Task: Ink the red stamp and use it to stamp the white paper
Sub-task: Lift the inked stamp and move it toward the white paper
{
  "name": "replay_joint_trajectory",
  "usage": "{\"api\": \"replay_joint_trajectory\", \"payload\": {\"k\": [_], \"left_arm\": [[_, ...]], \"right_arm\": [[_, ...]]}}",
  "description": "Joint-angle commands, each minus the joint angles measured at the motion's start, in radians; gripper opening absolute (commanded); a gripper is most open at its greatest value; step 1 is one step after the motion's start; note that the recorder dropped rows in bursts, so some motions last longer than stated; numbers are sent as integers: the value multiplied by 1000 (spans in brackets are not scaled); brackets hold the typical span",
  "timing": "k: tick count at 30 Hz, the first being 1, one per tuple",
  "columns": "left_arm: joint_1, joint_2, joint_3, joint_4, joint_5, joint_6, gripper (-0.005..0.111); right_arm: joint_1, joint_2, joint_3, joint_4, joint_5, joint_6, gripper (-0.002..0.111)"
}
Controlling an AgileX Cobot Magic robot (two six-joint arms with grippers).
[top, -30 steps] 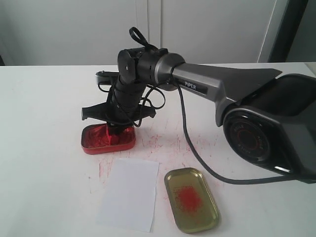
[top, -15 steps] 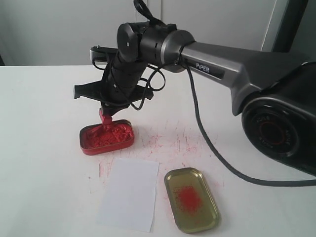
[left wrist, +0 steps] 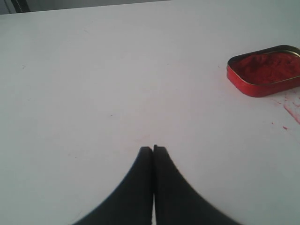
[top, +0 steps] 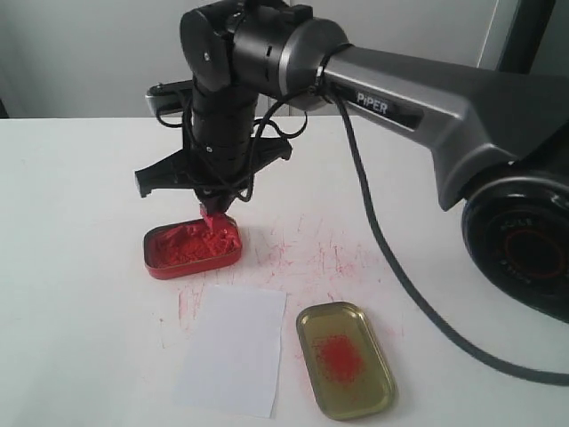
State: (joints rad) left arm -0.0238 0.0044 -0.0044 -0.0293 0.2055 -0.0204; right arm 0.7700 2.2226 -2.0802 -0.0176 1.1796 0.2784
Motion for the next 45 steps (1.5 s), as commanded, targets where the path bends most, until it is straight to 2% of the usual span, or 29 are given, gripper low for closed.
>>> {"api": "replay_joint_trajectory", "payload": {"k": [1,8,19,39,42,45], "left_arm": [[1,-4,4,0,-3,-2,0],[1,-4,4,0,-3,-2,0],[1,-4,4,0,-3,-2,0],[1,-4,4,0,-3,-2,0],[1,-4,4,0,-3,-2,0],[1,-4,4,0,-3,-2,0]], "right_arm": [[58,-19,0,-44,28,12,0],[99,-55,83,-51,9,19,0],[106,-190,353,-63,-138,42,0],[106,-393,867,-73,-636,92,0],[106,-407,916,-118,-683,143,0],[126,-412,944,-251,-694,245,0]]}}
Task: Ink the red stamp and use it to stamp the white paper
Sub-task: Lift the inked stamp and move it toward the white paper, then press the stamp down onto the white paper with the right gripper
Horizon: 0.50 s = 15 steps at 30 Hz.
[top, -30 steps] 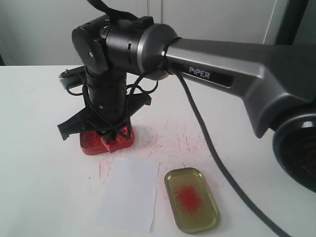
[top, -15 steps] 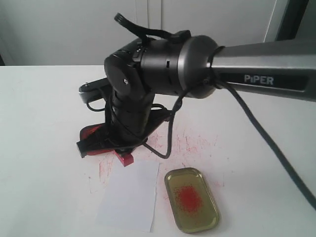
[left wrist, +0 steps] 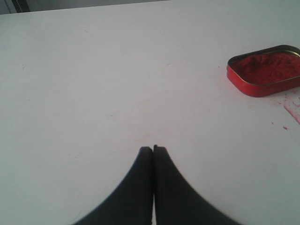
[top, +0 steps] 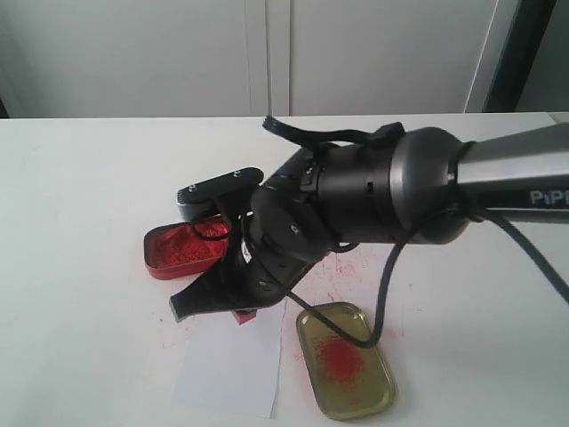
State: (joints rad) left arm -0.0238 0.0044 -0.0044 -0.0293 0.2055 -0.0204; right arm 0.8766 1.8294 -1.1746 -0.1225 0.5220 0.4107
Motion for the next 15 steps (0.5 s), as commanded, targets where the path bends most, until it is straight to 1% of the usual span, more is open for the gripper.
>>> {"api": "replay_joint_trajectory", "payload": {"k": [1,5,10,15], "left_arm": [[1,-4,4,0,-3,-2,0],[1,-4,4,0,-3,-2,0],[1,-4,4,0,-3,-2,0],[1,-4,4,0,-3,-2,0]], "right_arm": [[32,-18,44,-202,-37,150,0],[85,-18,48,-320,-24,257,0],[101,-14,46,-306,-19,315,0],[101,19,-26,-275,88,310,0]]}}
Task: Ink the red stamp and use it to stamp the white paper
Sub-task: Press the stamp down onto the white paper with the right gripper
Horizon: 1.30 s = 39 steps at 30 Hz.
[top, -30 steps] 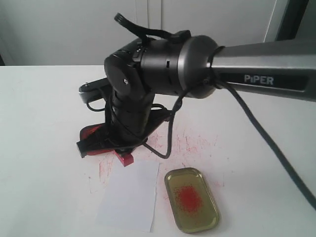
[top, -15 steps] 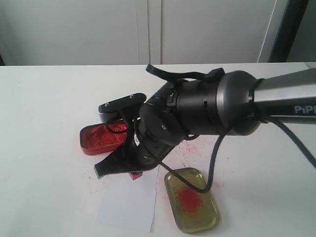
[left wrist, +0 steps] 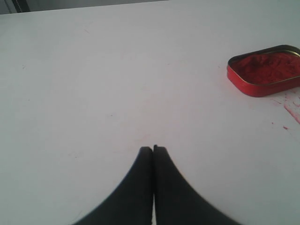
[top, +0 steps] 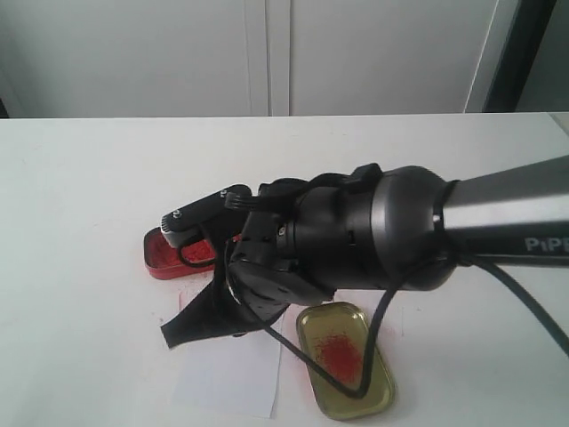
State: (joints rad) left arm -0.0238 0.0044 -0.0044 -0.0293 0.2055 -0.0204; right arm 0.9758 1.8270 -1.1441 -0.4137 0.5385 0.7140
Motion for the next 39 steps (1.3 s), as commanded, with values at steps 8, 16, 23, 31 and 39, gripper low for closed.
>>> {"api": "replay_joint_trajectory", "payload": {"k": [8,16,23,31,39], "left_arm": [[1,-4,4,0,-3,-2,0],[1,-4,4,0,-3,-2,0],[1,-4,4,0,-3,-2,0],[1,-4,4,0,-3,-2,0],[1,-4,4,0,-3,-2,0]], "right_arm": [[-2,114,-217,175,247,-177,0],[-35,139,-232,209,239,-195,0],[-37,139,-232,215,220,-197,0],[-37,172,-230,233,205,-198,0],[-37,342,-228,312,224,-242,0]]}}
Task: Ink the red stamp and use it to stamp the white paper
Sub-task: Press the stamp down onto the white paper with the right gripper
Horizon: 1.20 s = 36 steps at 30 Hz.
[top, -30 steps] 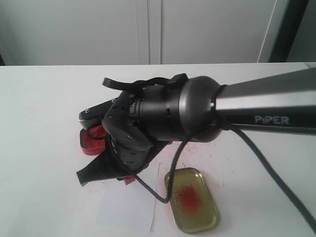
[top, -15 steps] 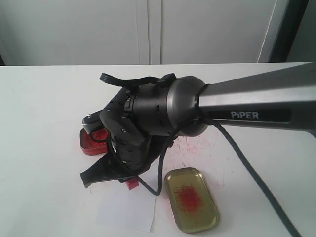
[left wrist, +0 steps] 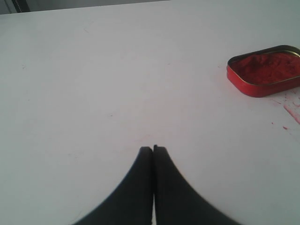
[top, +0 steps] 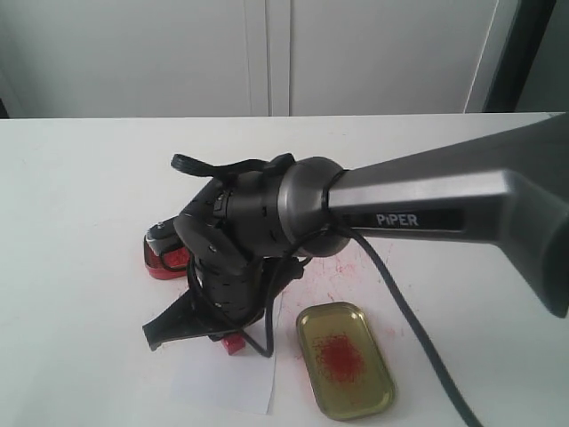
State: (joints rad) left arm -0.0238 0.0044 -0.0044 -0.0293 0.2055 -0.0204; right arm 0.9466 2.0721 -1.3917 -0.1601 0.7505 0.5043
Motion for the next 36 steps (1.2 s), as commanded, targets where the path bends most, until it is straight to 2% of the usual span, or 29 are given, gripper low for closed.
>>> {"api": "replay_joint_trajectory", "payload": {"k": [1,11,23,36], "left_arm": [[1,-4,4,0,-3,-2,0],[1,-4,4,0,-3,-2,0],[1,-4,4,0,-3,-2,0],[1,-4,4,0,-3,-2,0]], "right_arm": [[-8,106,19,77,12,-48,0],[-8,103,19,96,4,-60,0],[-11,-23,17,85,-18,-56,0],[-11,-95,17,6,-51,86,0]]}}
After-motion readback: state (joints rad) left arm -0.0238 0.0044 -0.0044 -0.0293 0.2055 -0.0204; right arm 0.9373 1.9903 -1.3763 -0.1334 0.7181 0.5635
